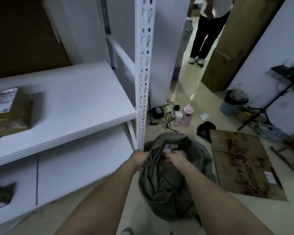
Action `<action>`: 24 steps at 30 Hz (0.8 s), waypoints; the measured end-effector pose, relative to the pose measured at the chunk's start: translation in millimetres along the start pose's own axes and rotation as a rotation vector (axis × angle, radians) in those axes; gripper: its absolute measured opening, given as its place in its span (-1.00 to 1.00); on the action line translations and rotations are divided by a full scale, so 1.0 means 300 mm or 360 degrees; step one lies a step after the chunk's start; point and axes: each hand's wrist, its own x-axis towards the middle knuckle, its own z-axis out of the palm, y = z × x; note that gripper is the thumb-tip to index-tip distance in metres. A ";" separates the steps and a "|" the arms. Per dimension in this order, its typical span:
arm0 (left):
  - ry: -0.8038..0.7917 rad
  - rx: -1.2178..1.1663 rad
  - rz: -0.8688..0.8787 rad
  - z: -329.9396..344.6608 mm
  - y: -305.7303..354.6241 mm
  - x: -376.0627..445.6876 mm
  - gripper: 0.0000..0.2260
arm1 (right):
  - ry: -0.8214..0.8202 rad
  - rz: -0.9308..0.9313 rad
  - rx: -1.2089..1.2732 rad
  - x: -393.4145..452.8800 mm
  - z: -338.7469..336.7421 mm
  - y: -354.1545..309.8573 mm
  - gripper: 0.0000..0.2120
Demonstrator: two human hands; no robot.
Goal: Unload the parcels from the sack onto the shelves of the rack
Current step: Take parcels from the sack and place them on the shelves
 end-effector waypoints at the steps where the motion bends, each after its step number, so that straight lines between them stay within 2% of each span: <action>1: -0.0019 0.0015 -0.0007 0.021 0.006 0.010 -0.79 | 0.0011 0.0004 -0.0007 0.015 -0.018 0.015 -0.69; 4: -0.0074 0.0081 -0.0039 0.085 0.020 0.079 -0.79 | 0.0080 0.0046 -0.0084 0.063 -0.062 0.064 -0.68; 7: -0.0109 0.0127 -0.0048 0.134 0.031 0.168 -0.85 | 0.0121 0.0102 -0.0125 0.113 -0.088 0.107 -0.78; 11: -0.0121 0.0181 -0.0066 0.211 0.029 0.297 -0.80 | 0.0213 0.0225 -0.0075 0.217 -0.112 0.191 -0.72; 14: -0.0171 0.0188 -0.0073 0.289 0.014 0.395 -0.72 | 0.0188 0.0302 -0.0115 0.322 -0.113 0.293 -0.82; 16: -0.0182 0.0271 -0.0089 0.333 -0.014 0.481 -0.69 | 0.0183 0.0352 -0.0108 0.403 -0.117 0.360 -0.74; 19: -0.0186 0.0340 -0.0079 0.420 -0.046 0.645 -0.86 | 0.0238 0.0397 -0.0111 0.549 -0.125 0.427 -0.69; 21: -0.0176 0.0395 -0.0062 0.470 -0.080 0.772 -0.67 | 0.0264 0.0386 -0.0169 0.648 -0.133 0.457 -0.65; 24: -0.0201 0.0423 -0.0003 0.574 -0.160 1.006 -0.57 | 0.0234 0.0336 -0.0240 0.888 -0.124 0.563 -0.60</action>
